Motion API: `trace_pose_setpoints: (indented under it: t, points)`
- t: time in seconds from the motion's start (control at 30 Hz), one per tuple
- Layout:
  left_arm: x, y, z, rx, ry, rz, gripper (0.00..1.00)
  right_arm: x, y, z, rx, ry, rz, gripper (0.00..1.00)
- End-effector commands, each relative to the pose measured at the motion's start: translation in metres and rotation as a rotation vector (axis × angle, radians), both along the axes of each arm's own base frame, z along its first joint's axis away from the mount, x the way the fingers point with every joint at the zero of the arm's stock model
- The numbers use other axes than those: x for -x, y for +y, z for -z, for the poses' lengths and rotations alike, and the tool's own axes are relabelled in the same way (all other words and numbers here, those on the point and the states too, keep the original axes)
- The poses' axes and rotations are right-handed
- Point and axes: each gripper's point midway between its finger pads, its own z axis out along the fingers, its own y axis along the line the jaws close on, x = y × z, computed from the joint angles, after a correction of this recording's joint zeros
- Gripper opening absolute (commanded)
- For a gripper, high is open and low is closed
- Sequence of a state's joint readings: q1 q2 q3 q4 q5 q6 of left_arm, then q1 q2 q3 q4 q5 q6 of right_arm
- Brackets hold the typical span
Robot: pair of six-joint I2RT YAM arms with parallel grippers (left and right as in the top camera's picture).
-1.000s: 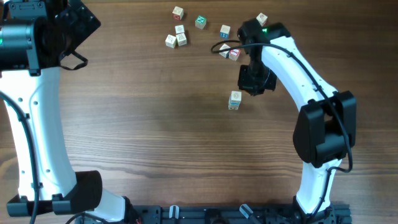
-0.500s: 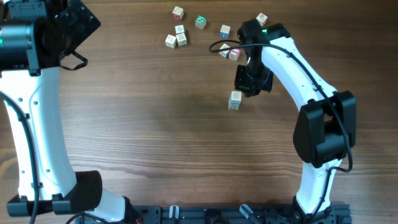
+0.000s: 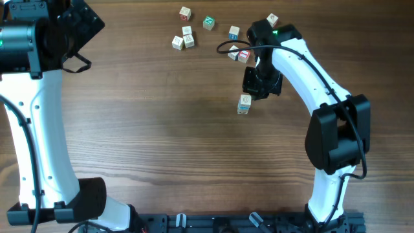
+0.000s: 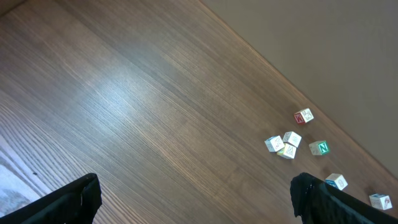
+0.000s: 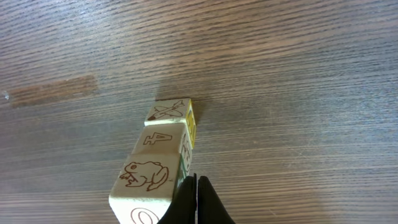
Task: Form a tower
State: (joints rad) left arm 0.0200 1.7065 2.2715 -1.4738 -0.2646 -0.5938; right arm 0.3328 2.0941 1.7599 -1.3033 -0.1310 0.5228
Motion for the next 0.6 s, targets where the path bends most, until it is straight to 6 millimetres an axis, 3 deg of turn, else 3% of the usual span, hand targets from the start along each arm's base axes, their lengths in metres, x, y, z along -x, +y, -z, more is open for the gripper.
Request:
trace_pose_setpoints:
  t: [0.0, 0.57]
  points:
    - [0.005, 0.0043, -0.0105, -0.005, -0.034, -0.025, 1.0, 0.0017, 0.005, -0.0054, -0.03, -0.01, -0.019, 0.04]
    - [0.005, 0.0043, -0.0105, -0.005, -0.034, -0.025, 1.0, -0.0001, 0.0064, -0.0054, -0.037, -0.018, -0.025, 0.04]
